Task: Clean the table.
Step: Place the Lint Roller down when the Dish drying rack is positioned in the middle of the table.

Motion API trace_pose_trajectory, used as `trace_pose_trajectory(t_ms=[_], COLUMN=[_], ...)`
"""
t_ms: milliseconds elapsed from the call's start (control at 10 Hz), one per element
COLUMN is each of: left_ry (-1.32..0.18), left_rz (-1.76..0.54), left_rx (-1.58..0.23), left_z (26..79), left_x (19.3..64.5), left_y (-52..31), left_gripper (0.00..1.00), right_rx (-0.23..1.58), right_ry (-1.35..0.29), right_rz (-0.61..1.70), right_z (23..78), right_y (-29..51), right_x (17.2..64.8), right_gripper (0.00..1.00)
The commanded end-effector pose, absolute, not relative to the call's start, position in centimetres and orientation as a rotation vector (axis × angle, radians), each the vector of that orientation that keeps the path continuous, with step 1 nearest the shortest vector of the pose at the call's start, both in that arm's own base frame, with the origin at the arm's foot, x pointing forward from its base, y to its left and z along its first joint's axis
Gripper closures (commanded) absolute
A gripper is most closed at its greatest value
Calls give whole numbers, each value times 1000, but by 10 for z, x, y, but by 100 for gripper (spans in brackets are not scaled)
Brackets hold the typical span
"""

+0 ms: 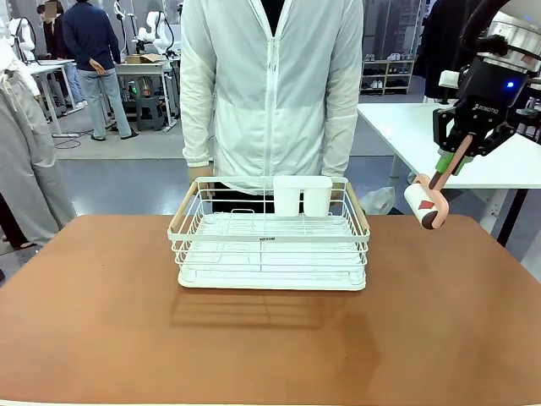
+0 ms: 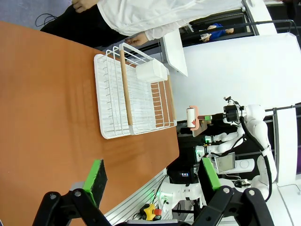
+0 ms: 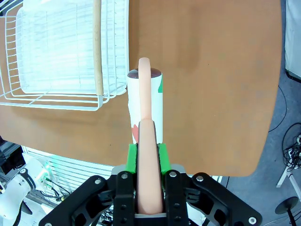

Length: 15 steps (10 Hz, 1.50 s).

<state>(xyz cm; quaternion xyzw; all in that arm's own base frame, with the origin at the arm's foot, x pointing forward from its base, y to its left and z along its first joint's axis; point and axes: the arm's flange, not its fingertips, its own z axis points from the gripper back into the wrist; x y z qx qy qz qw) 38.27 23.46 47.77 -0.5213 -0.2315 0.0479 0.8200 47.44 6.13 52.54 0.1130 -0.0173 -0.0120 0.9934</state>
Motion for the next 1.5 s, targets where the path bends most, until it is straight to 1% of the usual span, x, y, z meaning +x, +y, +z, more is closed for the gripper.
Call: trace_pose_trajectory(t_ms=[0,100,200,300,400,500,600,700,800,900,1100,1400], left_ry=[-506,-506,-506,-506,-506,-506,-506,-506,-506,-506,-506,-506], left_rz=[89,89,89,89,89,89,89,89,89,89,89,89], left_rx=[-1129,-1129,-1129,-1129,-1129,-1129,-1129,-1129,-1129,-1129,-1129,-1129], left_z=[479,479,479,479,479,479,479,479,479,479,479,479], left_x=[381,381,381,381,381,381,381,381,381,381,381,381], left_y=[236,236,236,236,236,236,236,236,236,236,236,236], left_gripper=[0,0,0,0,0,0,0,0,0,0,0,0], right_rx=[226,227,232,232,261,291,324,342,371,375,449,458], right_ry=[-35,-35,-48,-48,-63,-20,-7,-38,-36,-151,-262,-325], right_rz=[-25,-24,-121,-121,-359,-597,-746,-999,-1168,-1315,-1380,-1464], right_z=[527,525,527,527,526,525,527,525,519,511,488,447], right_y=[62,61,64,64,71,76,77,71,65,63,65,59], right_x=[472,474,480,480,493,503,509,520,527,533,536,530], right_gripper=[79,79,79,79,79,79,79,79,79,79,79,79])
